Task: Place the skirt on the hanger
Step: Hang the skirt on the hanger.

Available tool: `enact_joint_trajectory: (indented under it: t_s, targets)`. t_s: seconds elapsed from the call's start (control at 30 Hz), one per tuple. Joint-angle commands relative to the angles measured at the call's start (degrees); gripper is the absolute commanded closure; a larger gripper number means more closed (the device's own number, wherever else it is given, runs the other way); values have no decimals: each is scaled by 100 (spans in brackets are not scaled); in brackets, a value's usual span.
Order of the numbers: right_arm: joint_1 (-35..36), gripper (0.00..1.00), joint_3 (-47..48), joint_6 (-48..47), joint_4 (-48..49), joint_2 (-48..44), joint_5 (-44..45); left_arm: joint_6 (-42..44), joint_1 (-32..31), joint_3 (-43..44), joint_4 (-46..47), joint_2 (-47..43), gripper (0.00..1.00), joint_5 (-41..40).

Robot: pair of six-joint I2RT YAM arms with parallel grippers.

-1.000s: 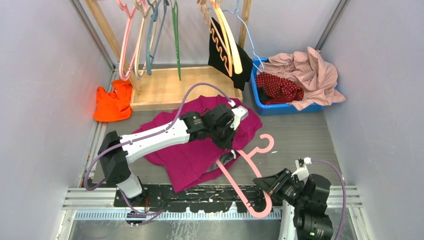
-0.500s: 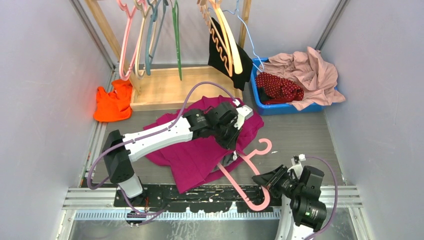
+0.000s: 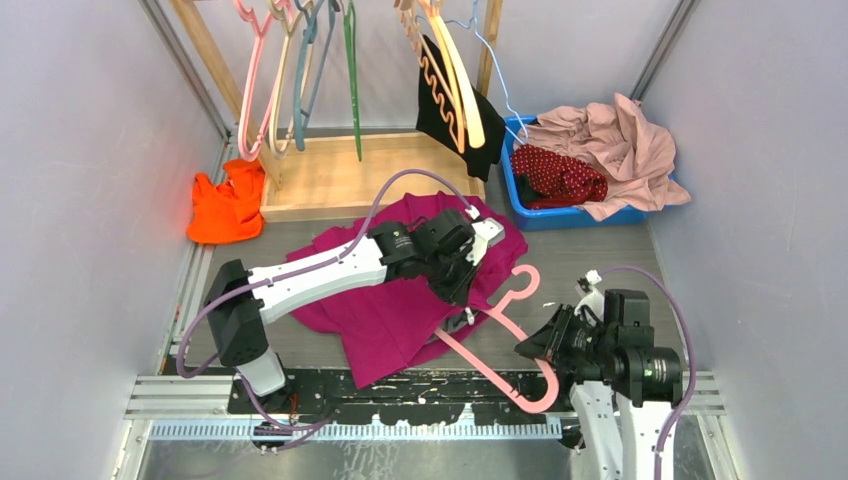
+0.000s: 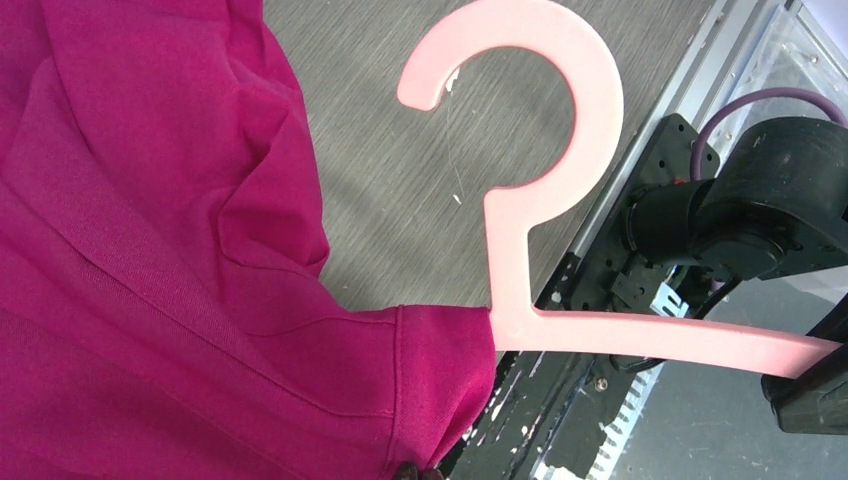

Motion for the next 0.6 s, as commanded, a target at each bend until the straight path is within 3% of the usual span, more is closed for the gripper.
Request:
enact_joint_trajectory:
  t_s: [0.0,0.2,0.37,0.57]
  targets:
    - [559,99,190,-276,517,381,24,83,-30,31,125,-259,100,200]
    - [984,99,-215,401,1627,445,-957,40,-30,-24,101,-248,100,196]
    - [993,99,-1091,2525,3712,-570,-658,-85,-37,-24,63,-269,100,215]
    - [989,99,-1679,2837,4089,-921,426,-203,-40,-48,-8,-288,100,228]
